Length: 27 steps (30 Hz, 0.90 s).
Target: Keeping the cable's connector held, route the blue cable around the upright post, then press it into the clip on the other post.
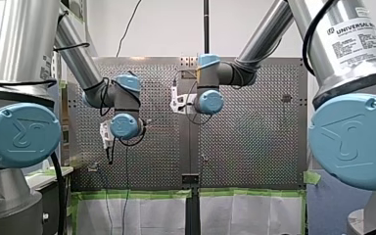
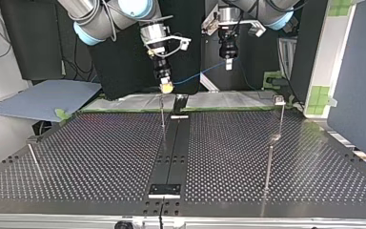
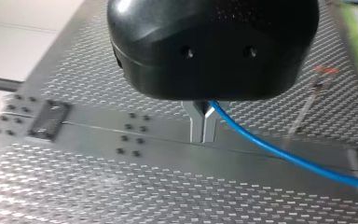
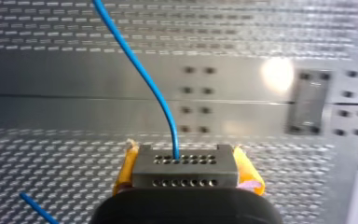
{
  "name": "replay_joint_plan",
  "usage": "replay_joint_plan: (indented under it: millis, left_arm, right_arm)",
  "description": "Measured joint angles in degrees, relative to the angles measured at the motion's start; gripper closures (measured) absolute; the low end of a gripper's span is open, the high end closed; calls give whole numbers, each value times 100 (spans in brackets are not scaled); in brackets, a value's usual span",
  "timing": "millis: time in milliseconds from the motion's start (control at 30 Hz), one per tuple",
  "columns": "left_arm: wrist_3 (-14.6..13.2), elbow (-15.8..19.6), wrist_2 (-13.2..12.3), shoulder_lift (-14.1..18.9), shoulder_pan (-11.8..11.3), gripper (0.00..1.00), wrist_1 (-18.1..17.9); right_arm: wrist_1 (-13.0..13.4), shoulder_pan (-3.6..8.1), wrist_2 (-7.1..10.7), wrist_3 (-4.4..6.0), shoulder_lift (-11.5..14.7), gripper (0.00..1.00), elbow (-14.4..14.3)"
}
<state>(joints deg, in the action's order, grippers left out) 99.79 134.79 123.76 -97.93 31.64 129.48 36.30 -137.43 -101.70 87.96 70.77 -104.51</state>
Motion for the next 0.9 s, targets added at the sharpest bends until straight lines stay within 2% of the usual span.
replay_joint_plan:
  millis: [200, 467, 800, 900]
  left_arm:
    - [4, -341, 11, 367, -115, 100, 338]
    - [35, -773, 99, 823, -288, 100, 791]
    - [-129, -1229, 108, 1347, -489, 100, 1320]
    - [-237, -1367, 103, 1370, -555, 100, 1495]
  right_arm:
    - [-18, 47, 85, 51, 86, 100, 101]
    - [-32, 126, 229, 100, 68, 100, 249]
    - [-240, 151, 414, 152, -212, 100, 671]
    - [-334, 151, 465, 153, -247, 100, 820]
